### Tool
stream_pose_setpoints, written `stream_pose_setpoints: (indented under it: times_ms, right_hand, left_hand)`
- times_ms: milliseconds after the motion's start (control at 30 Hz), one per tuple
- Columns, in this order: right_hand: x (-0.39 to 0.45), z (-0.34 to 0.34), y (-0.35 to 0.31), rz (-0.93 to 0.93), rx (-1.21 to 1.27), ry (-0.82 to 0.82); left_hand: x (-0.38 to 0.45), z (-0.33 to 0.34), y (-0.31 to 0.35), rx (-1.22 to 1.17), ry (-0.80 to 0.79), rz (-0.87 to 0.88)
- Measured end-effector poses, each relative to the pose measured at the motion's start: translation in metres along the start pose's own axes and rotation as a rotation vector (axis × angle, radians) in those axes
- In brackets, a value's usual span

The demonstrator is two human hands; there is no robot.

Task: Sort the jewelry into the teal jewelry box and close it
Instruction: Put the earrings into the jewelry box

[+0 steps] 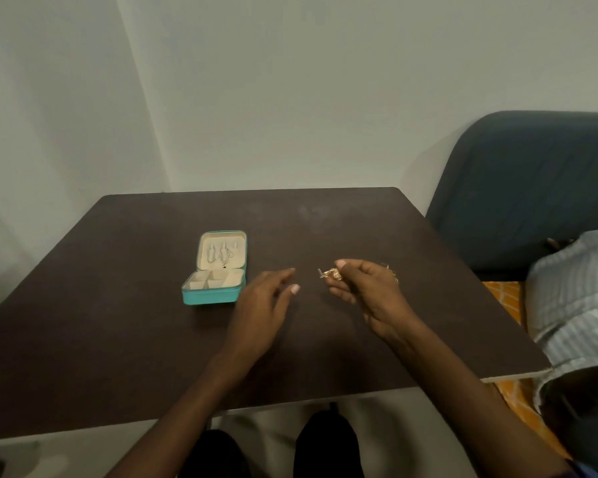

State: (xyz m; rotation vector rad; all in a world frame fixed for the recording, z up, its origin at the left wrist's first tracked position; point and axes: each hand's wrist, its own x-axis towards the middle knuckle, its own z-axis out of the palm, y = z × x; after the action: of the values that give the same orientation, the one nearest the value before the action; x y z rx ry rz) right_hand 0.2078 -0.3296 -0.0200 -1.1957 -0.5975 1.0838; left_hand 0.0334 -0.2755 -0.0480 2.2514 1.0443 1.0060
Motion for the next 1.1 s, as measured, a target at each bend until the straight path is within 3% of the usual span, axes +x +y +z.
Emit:
stream_pose_setpoints:
  times_ms: [100,433,533,700,833,967,1100]
  right_hand:
    - [-0.007,0.012,0.013,0.090,0.118,-0.069]
    - [-0.010,-0.007,0.034,0.179,0.060,-0.109]
    - [-0.005,-0.017,0.038,0.141,-0.152,-0.162]
    - [0.031,-0.063,0.023,-0.365,-0.915,0.186]
    - [0.063,-0.097,0.017,-0.413,-1.370,0.259]
    - [0.067,-0.101,0.020,-0.417,-1.534,0.242]
    - [0.061,-0.095,0.024,-0.491,-1.538,0.305]
  left_hand:
    - [0.008,0.018,0.018,-0.305,-0.157,-0.185]
    - [0.007,0.036,0.025,-0.531,-0.042,-0.274]
    - [0.009,0.038,0.024,-0.604,-0.031,-0.296]
    - [0.011,0.035,0.015,-0.601,-0.053,-0.328]
    - [0.012,0.032,0.007,-0.578,-0.057,-0.338]
    - [0.012,0.031,0.003,-0.583,-0.041,-0.354]
    - [0.011,0.029,0.000,-0.569,-0.044,-0.336]
